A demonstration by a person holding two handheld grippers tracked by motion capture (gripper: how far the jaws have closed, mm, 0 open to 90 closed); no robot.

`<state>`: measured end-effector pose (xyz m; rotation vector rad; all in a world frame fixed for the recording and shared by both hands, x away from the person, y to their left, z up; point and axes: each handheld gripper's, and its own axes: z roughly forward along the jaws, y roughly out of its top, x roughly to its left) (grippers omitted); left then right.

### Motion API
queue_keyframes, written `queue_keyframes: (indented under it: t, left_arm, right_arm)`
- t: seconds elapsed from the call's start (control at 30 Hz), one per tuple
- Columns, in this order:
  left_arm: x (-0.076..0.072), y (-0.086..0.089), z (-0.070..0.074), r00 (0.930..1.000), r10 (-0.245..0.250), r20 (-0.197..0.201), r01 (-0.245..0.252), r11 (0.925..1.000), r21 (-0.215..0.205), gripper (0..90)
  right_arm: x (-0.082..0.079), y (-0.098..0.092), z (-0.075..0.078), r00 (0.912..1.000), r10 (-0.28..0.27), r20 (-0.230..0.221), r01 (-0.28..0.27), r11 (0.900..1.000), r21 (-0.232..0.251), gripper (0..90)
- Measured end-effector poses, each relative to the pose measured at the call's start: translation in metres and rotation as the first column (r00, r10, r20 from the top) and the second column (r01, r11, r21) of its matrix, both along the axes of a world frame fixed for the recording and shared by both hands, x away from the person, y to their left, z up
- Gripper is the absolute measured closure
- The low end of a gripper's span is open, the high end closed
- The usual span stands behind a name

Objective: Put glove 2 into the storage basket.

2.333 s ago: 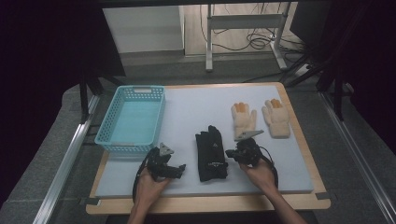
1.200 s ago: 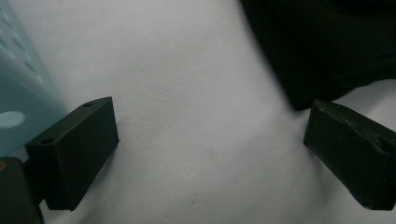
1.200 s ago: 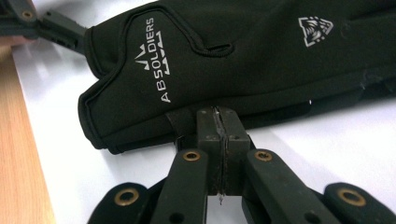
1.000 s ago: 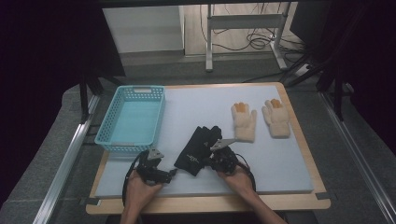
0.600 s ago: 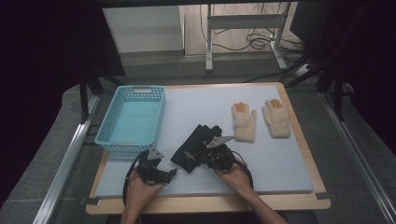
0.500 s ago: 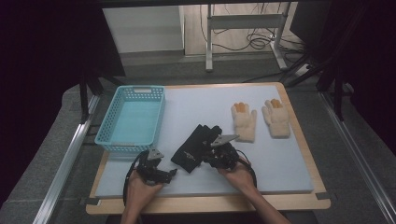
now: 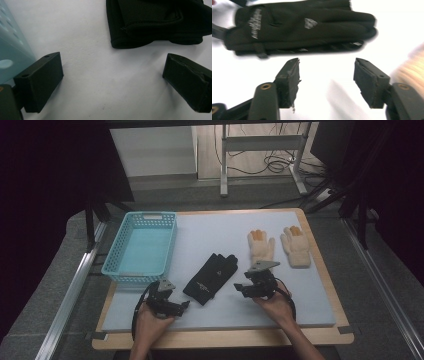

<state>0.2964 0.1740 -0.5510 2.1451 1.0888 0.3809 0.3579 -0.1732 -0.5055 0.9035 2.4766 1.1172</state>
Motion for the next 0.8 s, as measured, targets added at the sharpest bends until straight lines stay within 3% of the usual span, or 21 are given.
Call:
queue_keyframes:
  t: [0.17,0.4,0.53,0.8]
  left_arm:
    - [0.0,0.0,0.0,1.0,0.004,0.001,-0.004,1.0,-0.007,3.4]
    - [0.0,0.0,0.0,1.0,0.004,0.002,-0.004,1.0,-0.007,3.3]
    - [0.0,0.0,0.0,1.0,0.004,0.001,-0.004,1.0,-0.007,3.4]
    - [0.0,0.0,0.0,1.0,0.003,0.003,-0.003,1.0,-0.006,3.5]
  right_arm:
    - [0.005,-0.026,-0.006,0.9977,-0.068,-0.005,0.068,0.998,-0.003,27.5]
    - [0.005,-0.053,-0.014,0.9925,-0.122,-0.004,0.122,0.992,-0.032,22.9]
    - [0.006,-0.062,-0.024,0.989,-0.148,0.001,0.148,0.988,-0.052,20.2]
    - [0.005,-0.062,-0.026,0.99,-0.14,0.02,0.141,0.989,-0.053,19.2]
